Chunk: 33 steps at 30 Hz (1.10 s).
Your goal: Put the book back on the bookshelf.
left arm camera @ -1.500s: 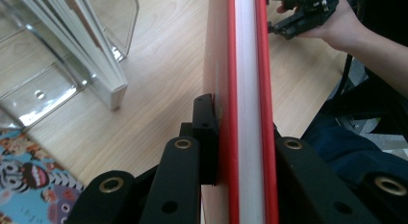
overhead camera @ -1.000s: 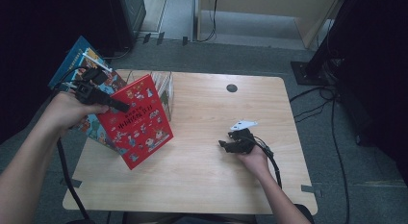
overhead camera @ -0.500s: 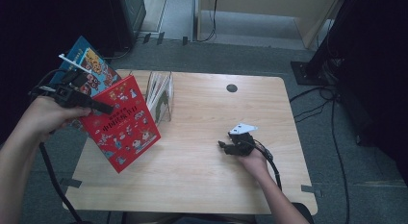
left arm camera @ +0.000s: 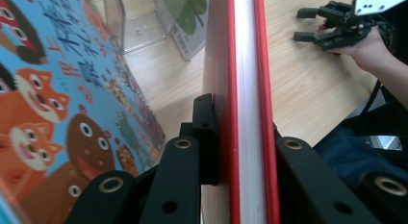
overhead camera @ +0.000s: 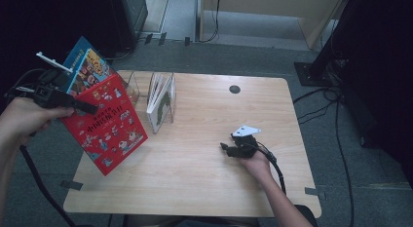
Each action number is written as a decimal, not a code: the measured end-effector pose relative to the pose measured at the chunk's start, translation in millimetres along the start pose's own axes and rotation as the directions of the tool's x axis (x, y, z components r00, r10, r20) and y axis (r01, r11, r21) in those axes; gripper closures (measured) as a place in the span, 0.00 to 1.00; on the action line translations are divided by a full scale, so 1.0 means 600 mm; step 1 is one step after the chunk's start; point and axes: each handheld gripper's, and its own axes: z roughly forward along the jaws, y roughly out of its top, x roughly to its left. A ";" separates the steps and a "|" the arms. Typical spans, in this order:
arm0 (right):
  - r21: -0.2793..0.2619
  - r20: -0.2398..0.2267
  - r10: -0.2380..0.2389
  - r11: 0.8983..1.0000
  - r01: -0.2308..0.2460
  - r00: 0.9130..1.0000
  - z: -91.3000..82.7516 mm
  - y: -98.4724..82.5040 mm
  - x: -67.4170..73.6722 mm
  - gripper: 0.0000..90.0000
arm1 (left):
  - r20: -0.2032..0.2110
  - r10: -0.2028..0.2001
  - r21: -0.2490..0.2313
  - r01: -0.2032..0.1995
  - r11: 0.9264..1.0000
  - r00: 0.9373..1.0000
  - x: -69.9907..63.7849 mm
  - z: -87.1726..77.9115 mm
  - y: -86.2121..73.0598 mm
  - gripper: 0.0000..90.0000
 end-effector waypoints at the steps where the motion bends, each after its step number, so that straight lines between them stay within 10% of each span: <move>1: 0.001 0.000 0.001 1.000 -0.001 1.000 0.000 0.000 0.000 0.42 | -0.001 -0.003 -0.002 0.003 1.000 1.000 0.002 0.000 0.001 0.89; 33: -0.001 0.000 -0.001 1.000 0.001 1.000 0.001 0.001 0.000 0.41 | -0.118 -0.089 -0.050 0.083 0.995 0.989 0.041 0.053 0.102 0.89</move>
